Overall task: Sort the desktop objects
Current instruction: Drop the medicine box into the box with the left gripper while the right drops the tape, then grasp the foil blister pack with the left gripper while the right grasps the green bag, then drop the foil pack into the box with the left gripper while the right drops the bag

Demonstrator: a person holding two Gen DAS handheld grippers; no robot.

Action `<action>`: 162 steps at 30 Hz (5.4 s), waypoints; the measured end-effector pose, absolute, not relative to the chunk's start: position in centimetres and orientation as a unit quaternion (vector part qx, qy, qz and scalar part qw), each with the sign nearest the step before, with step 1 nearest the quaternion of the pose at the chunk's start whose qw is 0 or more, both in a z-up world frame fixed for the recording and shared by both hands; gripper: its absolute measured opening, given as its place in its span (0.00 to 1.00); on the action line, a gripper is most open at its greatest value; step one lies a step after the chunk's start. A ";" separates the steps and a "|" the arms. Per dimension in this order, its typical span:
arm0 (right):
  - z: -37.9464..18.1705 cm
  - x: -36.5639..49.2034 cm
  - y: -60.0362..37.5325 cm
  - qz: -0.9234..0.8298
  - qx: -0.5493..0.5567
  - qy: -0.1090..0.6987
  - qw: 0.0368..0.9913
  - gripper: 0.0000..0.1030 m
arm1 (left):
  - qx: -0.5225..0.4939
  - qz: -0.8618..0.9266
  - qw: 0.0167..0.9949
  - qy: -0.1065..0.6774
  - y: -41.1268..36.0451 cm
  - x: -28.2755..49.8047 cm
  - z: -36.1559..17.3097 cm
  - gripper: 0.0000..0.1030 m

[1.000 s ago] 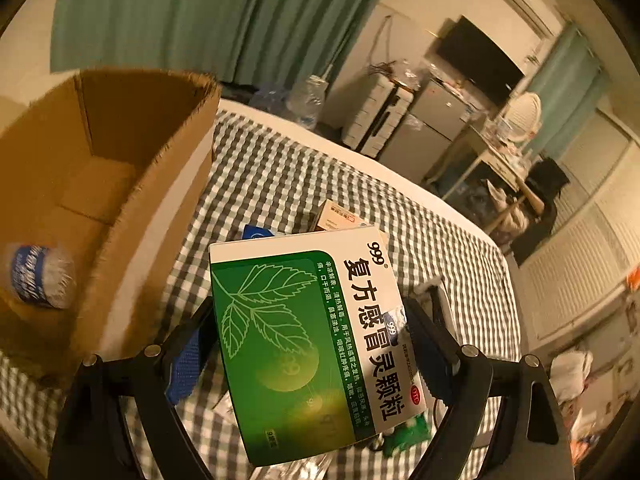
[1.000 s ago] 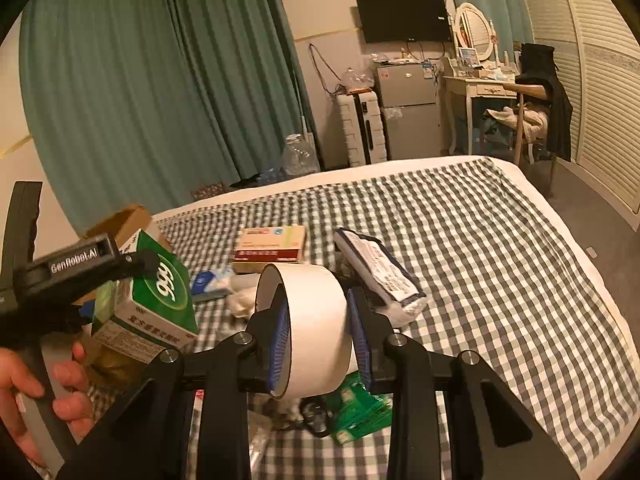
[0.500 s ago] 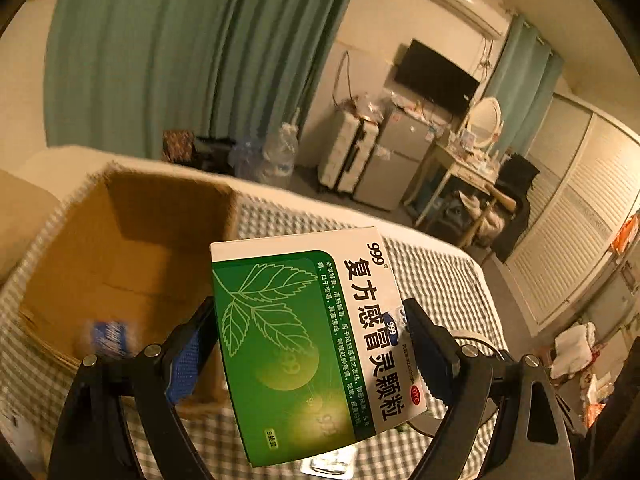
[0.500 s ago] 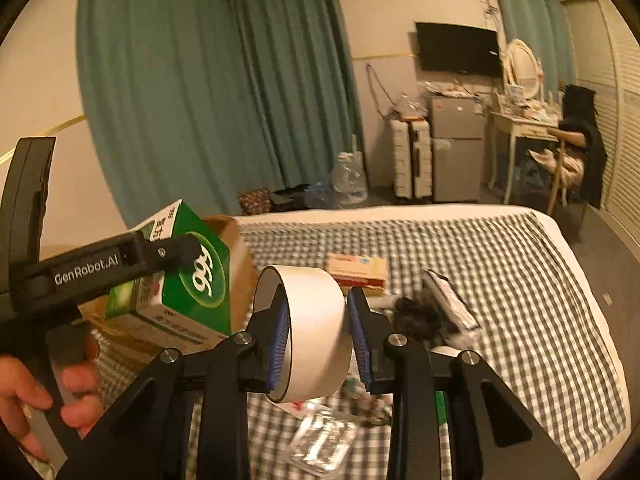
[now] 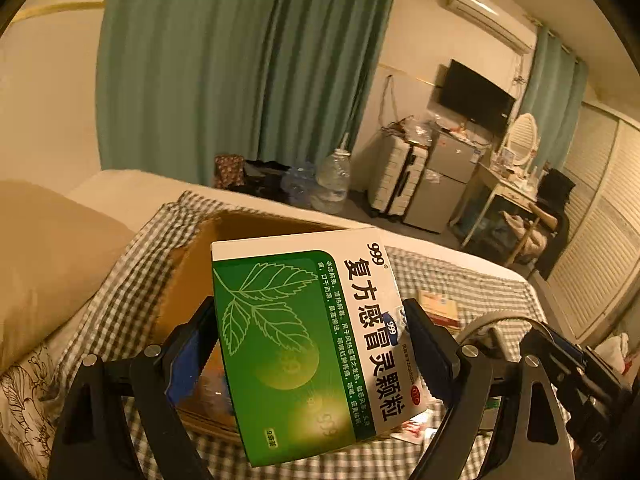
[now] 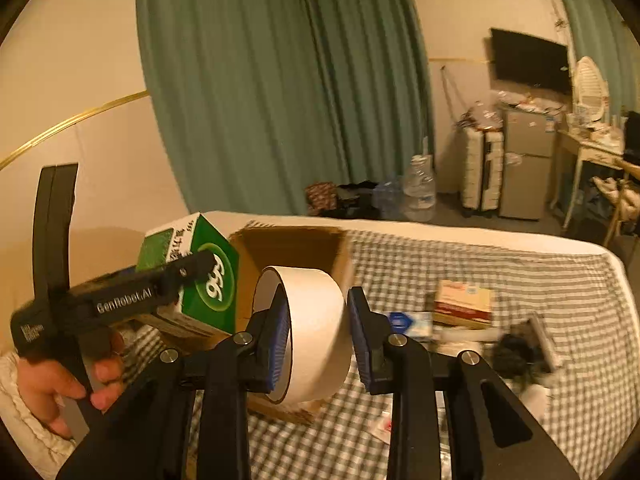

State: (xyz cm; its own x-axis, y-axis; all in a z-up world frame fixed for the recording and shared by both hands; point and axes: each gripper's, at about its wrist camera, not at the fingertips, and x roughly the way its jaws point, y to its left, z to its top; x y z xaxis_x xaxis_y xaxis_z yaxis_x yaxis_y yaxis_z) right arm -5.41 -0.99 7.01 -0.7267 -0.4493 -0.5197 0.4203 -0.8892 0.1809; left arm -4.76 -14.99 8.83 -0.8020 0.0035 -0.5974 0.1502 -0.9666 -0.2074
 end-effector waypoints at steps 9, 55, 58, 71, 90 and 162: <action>2.1 -9.4 -5.7 -0.907 0.338 -0.016 0.250 0.28 | 0.350 -0.926 0.048 0.137 -19.0 -6.2 3.1 0.88; -4.8 -5.0 21.3 -0.905 0.412 -0.107 0.012 0.52 | 0.445 -0.891 -0.072 0.064 6.5 -1.9 -5.5 0.99; -5.8 -5.4 21.8 -0.902 0.417 -0.114 0.015 0.52 | 0.471 -0.878 -0.077 0.044 7.9 -1.9 -8.7 0.99; -8.8 -6.6 22.9 -0.871 0.469 -0.140 0.036 0.52 | 0.518 -0.844 -0.138 0.001 10.5 -1.6 -14.4 0.68; -14.7 -10.3 23.9 -0.814 0.559 -0.157 0.027 0.45 | 0.505 -0.854 -0.109 0.050 7.4 -1.3 -12.6 0.68; 2.6 -8.7 -7.9 -0.876 0.406 0.014 0.261 0.33 | 0.370 -0.921 0.035 0.117 -19.3 -4.7 2.3 0.68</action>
